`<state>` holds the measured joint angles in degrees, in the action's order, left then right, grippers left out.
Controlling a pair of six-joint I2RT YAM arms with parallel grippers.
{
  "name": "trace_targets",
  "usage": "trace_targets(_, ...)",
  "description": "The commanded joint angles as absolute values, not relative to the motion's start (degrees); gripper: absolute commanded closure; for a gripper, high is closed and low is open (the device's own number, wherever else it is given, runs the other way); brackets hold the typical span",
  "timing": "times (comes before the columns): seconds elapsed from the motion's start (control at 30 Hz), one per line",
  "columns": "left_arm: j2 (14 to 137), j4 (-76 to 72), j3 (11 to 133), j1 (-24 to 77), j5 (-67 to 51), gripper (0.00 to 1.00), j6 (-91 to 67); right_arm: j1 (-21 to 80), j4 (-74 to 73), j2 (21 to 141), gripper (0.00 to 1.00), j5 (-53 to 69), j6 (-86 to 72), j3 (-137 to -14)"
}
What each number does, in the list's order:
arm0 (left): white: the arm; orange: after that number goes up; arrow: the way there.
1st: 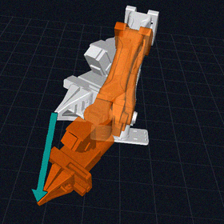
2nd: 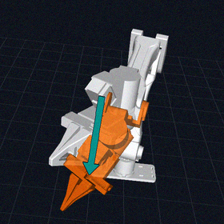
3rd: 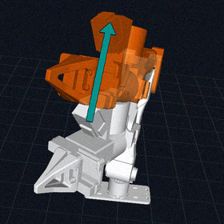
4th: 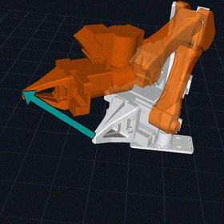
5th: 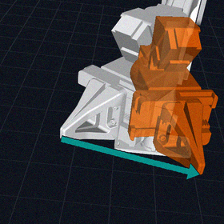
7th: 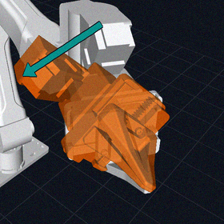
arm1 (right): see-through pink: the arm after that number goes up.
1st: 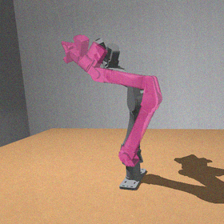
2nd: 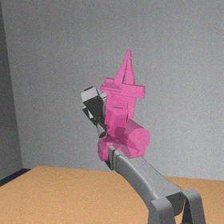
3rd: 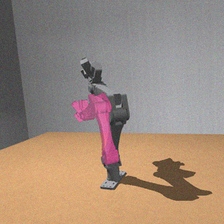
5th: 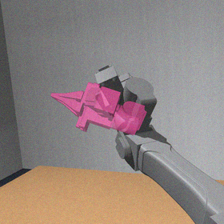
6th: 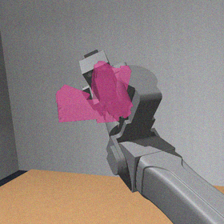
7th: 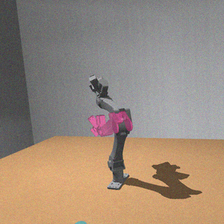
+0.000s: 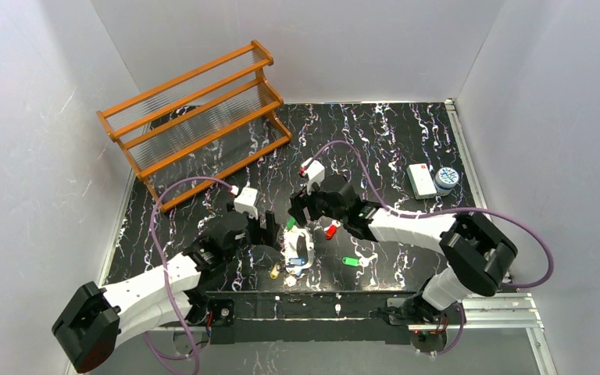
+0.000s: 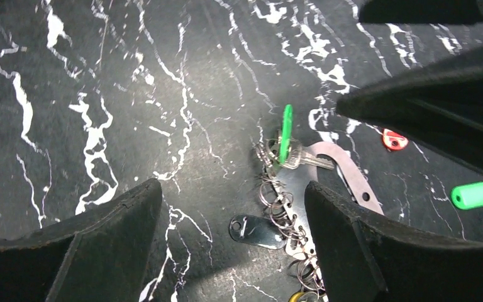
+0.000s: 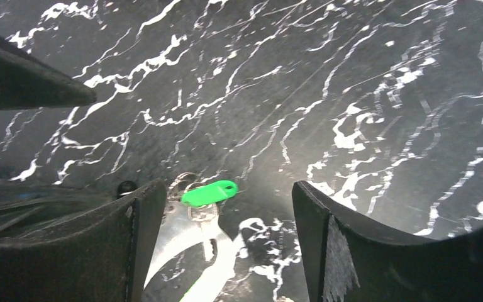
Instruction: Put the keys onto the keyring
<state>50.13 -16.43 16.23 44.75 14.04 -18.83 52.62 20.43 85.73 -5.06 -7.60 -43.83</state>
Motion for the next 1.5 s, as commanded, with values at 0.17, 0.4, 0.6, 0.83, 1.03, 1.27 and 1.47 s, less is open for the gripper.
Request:
trace_targets(0.17,56.8,-2.4,23.5,44.0,20.5,0.15,-29.6,52.7,13.6,93.3,0.33,8.4,-14.2,-50.8)
trace_targets(0.4,56.9,-1.9,23.1,42.3,16.9,0.14,-32.1,52.8,12.3,96.6,0.47,12.1,-15.5,-52.8)
trace_targets(0.6,55.7,-2.9,21.6,38.5,12.0,0.14,-34.9,52.8,10.8,99.4,0.61,14.2,-16.2,-54.9)
trace_targets(0.83,56.7,-4.7,20.6,32.8,3.6,0.15,-35.8,53.4,8.6,102.2,0.67,13.9,-16.1,-57.2)
trace_targets(1.03,56.7,-4.7,20.6,32.5,3.5,0.15,-35.3,53.9,7.5,103.6,0.66,14.5,-15.3,-58.4)
trace_targets(1.27,56.9,-4.4,20.8,32.3,3.3,0.15,-34.7,54.5,5.7,104.4,0.63,13.6,-14.3,-59.5)
trace_targets(1.47,57.0,-4.7,20.8,32.3,2.9,0.16,-34.4,55.0,3.7,104.8,0.85,11.0,-13.8,-60.6)
